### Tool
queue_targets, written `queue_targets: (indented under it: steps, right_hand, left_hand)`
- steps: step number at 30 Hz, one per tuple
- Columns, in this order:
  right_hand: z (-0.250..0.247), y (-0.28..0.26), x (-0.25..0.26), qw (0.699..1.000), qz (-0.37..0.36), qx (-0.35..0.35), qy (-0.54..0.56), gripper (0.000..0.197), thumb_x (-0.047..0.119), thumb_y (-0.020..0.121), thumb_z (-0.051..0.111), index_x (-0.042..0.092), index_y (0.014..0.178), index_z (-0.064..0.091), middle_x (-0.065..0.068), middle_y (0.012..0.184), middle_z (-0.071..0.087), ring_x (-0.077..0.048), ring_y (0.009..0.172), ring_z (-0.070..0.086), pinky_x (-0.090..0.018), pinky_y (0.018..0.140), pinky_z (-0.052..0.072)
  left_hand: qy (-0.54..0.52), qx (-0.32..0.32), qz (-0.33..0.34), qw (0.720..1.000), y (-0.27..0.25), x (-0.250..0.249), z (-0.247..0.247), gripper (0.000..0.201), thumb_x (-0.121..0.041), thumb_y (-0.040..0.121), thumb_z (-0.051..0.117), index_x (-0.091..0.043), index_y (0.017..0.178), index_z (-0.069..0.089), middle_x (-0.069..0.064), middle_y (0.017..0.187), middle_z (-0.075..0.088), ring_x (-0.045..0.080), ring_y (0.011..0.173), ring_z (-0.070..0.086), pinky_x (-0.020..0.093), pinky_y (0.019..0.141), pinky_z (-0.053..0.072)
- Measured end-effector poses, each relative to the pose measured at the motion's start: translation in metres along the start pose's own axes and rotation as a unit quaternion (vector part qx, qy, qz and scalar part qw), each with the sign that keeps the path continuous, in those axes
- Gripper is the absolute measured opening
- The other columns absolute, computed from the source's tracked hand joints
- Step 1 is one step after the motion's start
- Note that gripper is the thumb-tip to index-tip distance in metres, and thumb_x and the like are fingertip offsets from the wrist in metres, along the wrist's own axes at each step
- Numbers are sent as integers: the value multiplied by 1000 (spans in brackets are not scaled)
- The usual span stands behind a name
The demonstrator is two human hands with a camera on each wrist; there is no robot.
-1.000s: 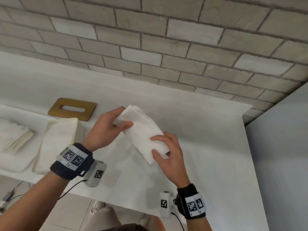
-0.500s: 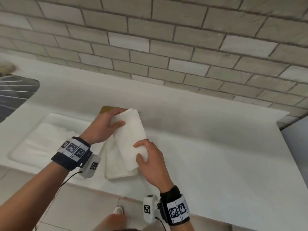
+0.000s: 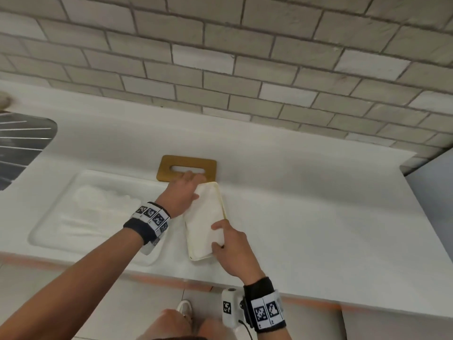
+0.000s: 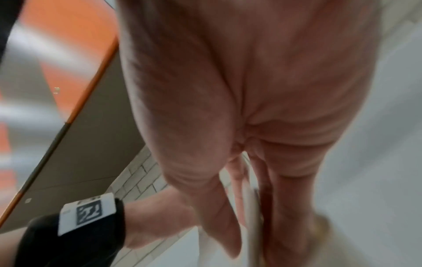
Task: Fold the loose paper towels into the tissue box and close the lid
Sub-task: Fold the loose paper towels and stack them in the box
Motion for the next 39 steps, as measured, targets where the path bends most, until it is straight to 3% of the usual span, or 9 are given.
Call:
queue_targets:
  steps: [4, 7, 11, 16, 22, 27, 32, 35, 39]
  right_hand:
    - [-29, -25, 14, 968, -104, -136, -183, 27, 30, 107, 56, 32, 134, 58, 6, 137, 49, -16, 123, 53, -29, 97, 52]
    - [-19, -21, 20, 944, -205, -44, -255, 41, 49, 102, 59, 35, 141, 59, 9, 153, 46, -16, 139, 43, -34, 112, 45]
    - [20, 4, -12, 890, -201, 56, -405, 68, 46, 85, 80, 41, 149, 56, -2, 153, 57, -27, 133, 60, -47, 129, 33]
    - [69, 7, 3, 891, -242, 31, -382, 29, 40, 97, 62, 42, 126, 67, 6, 136, 67, -21, 97, 68, -32, 80, 58]
    - [77, 17, 39, 895, -207, -7, -394, 20, 50, 88, 79, 42, 106, 79, 8, 112, 72, -21, 84, 67, -31, 62, 54]
    - [59, 9, 44, 912, -206, -25, -353, 21, 40, 84, 83, 29, 101, 78, 5, 108, 72, -22, 93, 69, -36, 76, 58]
    - [81, 21, 36, 899, -242, -23, -365, 46, 17, 85, 45, 39, 102, 81, 6, 117, 73, -20, 99, 73, -29, 49, 52]
    - [88, 27, 37, 904, -229, -15, -362, 39, 14, 82, 68, 41, 107, 80, 6, 107, 71, -21, 90, 71, -28, 45, 42]
    - [76, 28, 50, 927, -182, 79, -317, 38, 26, 102, 63, 34, 138, 68, 2, 150, 55, -26, 131, 56, -44, 88, 57]
  left_hand:
    - [34, -54, 93, 994, -19, -24, -13, 39, -17, 99, 71, -13, 136, 60, 12, 140, 56, 35, 128, 52, 46, 101, 52]
    - [87, 122, 79, 986, -26, -39, -1, 49, -39, 110, 49, -16, 153, 46, 9, 158, 44, 32, 142, 44, 46, 109, 47]
    - [208, 286, 55, 934, -18, -34, 23, 70, -43, 116, 31, -18, 170, -5, 9, 177, -15, 39, 163, -3, 52, 130, 19]
    - [241, 292, 64, 923, -3, -11, 46, 74, -44, 116, 27, -20, 166, -21, 2, 172, -32, 40, 161, -18, 49, 133, 8]
    - [267, 294, 109, 911, 11, 0, 35, 81, -49, 113, 37, -21, 167, -17, -3, 174, -25, 36, 163, -11, 50, 132, 12]
    - [239, 266, 105, 928, -4, -2, -19, 83, -32, 108, 58, -23, 170, 4, -5, 178, -4, 21, 165, 0, 45, 129, 26]
    - [294, 315, 79, 899, -12, -8, 0, 93, -7, 102, 64, -17, 170, 0, 10, 178, -9, 36, 162, 11, 51, 120, 38]
    - [308, 319, 53, 895, -12, -16, 19, 74, 1, 110, 42, -9, 169, -2, 18, 176, -14, 46, 161, 5, 60, 121, 36]
    - [253, 263, 105, 925, -15, 2, 10, 83, -2, 104, 59, -15, 169, 10, 16, 177, 2, 41, 160, 19, 54, 115, 45]
Point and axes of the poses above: each hand's wrist, its own y-axis towards the middle knuckle, its own z-axis out of the palm, x = y × z, the point moved 2 cm from there along y, towards the middle knuckle
